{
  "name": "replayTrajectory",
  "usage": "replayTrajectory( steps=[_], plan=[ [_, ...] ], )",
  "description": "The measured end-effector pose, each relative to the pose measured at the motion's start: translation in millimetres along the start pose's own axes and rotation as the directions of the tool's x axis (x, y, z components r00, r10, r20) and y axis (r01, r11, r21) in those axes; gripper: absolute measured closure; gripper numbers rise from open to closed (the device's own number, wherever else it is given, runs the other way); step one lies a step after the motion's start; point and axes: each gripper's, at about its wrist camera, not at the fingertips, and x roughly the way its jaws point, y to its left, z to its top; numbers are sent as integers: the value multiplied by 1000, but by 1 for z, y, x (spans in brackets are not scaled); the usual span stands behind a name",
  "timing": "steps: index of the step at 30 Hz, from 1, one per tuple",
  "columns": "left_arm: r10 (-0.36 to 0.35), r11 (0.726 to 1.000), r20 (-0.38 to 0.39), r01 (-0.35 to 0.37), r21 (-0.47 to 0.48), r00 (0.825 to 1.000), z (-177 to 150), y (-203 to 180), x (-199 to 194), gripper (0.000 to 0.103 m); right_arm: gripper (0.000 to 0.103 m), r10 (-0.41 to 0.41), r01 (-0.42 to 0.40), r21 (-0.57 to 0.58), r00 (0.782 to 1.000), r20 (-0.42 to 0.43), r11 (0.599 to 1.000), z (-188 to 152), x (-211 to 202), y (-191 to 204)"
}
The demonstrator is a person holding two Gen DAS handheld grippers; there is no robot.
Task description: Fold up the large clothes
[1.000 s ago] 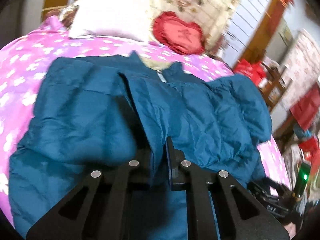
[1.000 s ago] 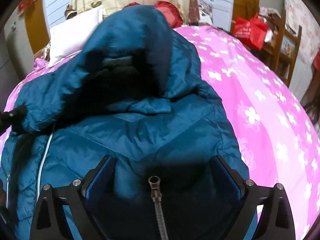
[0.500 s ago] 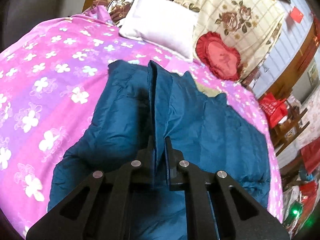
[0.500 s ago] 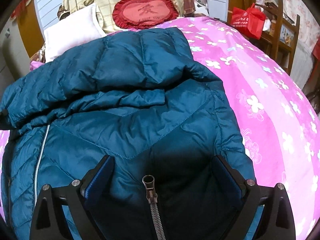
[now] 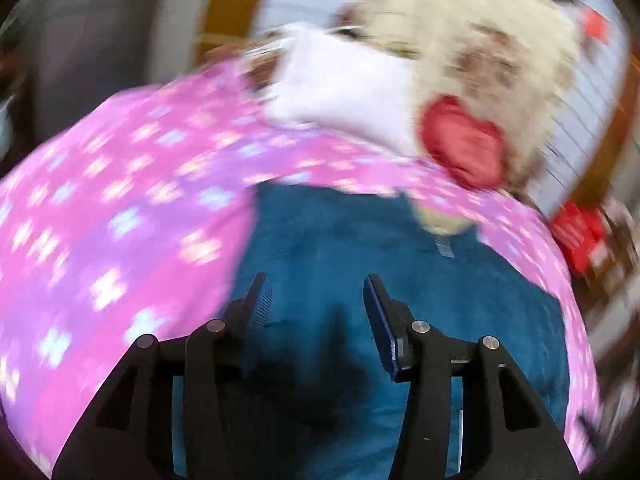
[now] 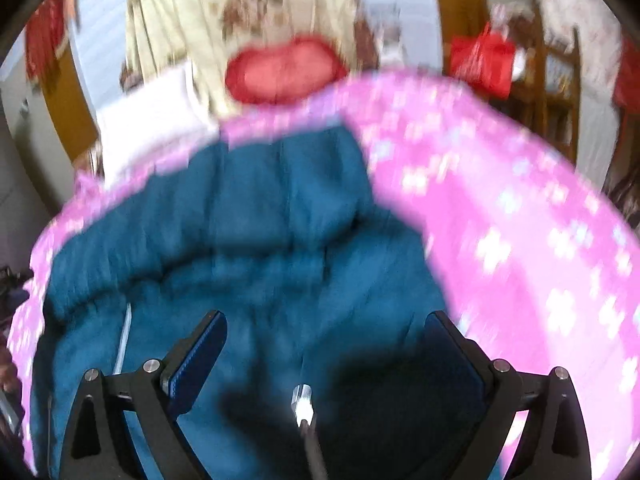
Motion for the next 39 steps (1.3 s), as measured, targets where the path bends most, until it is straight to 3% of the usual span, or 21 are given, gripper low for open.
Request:
replayTrajectory(
  steps=[2,3,5,8,10,12,17,19,20,22,25,28,30,31,32,37,39],
  plan=[
    [-3,992,-12,5,125,1000,-3,-26,12,60,18,35,-35,-20,999,14,999,21,5,5],
    [45,983,-36,-38,179,998,-9,-34,24,66,28,48,-47,-37,998,28,998,30,9,9],
    [155,970,-137,-124,208,978,-23,-27,59,72,29,72,-67,-84,996,54,994,51,23,21],
    [184,972,-205,-146,186,961,-32,-13,77,72,29,186,-181,-119,982,32,976,68,49,36],
    [181,974,-221,-144,175,958,-31,-12,76,72,29,255,-260,-138,966,-54,956,68,79,48],
    [181,973,-227,-141,182,957,-31,-13,78,72,27,201,-240,-185,957,-207,953,57,119,59],
    [187,971,-223,-145,190,957,-32,-13,75,72,10,156,-205,-182,955,-254,962,50,134,62],
    [194,967,-211,-151,204,958,-34,-14,76,71,10,115,-175,-185,947,-299,967,57,135,67],
    [196,967,-206,-153,206,959,-35,-14,76,71,11,82,-139,-189,956,-280,972,65,128,73],
    [195,967,-199,-155,200,960,-34,-13,75,70,11,91,-120,-185,984,-156,975,80,106,76],
    [161,981,-201,-133,144,966,-31,-8,72,65,11,126,-132,-132,991,-52,982,102,99,87],
    [119,990,-223,-98,100,968,-28,-4,72,61,11,152,-166,-103,980,-130,981,112,131,105],
    [108,991,-241,-85,104,964,-27,-5,72,60,9,104,-132,-133,974,-199,982,105,158,113],
    [102,991,-247,-78,105,964,-26,-5,72,59,0,83,-121,-150,967,-240,981,98,167,114],
    [101,992,-253,-77,102,962,-26,-5,72,58,0,64,-116,-173,958,-280,978,89,178,115],
    [118,988,-263,-87,127,957,-28,-7,74,57,0,34,-93,-220,965,-260,971,86,168,117],
    [123,988,-262,-92,127,957,-28,-7,74,57,2,30,-74,-215,979,-202,974,89,151,120]
  ],
)
